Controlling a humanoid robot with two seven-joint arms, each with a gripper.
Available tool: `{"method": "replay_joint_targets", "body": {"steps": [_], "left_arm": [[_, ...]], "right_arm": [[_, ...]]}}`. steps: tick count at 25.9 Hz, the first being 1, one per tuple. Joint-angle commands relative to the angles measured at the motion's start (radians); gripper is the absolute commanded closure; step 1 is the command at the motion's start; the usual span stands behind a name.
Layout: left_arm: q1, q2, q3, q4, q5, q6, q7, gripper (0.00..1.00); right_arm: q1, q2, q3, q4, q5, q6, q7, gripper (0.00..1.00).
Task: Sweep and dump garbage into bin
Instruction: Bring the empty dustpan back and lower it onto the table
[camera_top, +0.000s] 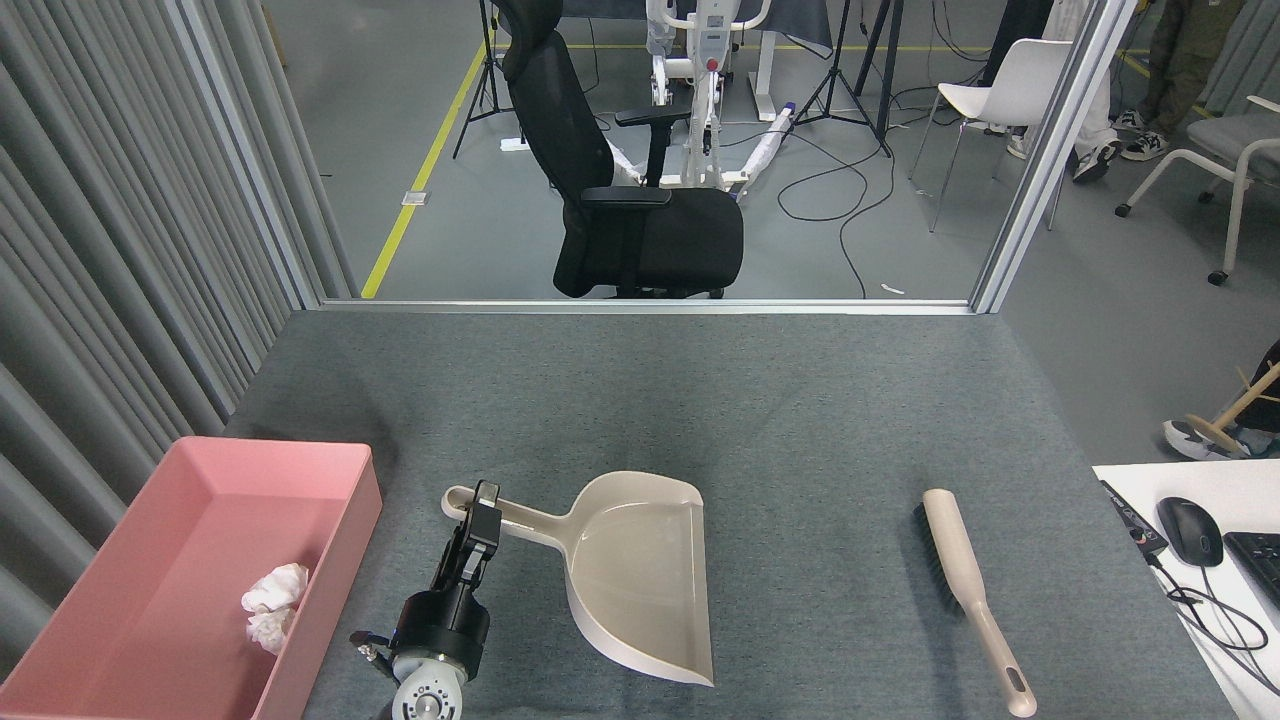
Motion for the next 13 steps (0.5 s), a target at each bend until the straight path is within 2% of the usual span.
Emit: {"method": "replay_joint_targets", "body": {"steps": [1, 7, 13], "left_arm": [[0.0, 0.0, -0.01, 0.009, -0.005, 0.014, 0.029, 0.76], [0.0, 0.002, -0.102, 0.041, -0.016, 0.036, 0.05, 0.76], [0.0, 0.0, -0.127, 0.043, -0.016, 0.051, 0.07, 0.72]], "right_arm": [[0.0, -0.001, -0.001, 0.0, 0.0, 0.0, 0.002, 0.02], [0.0, 0.0, -0.002, 0.0, 0.0, 0.0, 0.002, 0.02], [0.0, -0.001, -0.004, 0.0, 0.0, 0.0, 0.002, 0.02]]}}
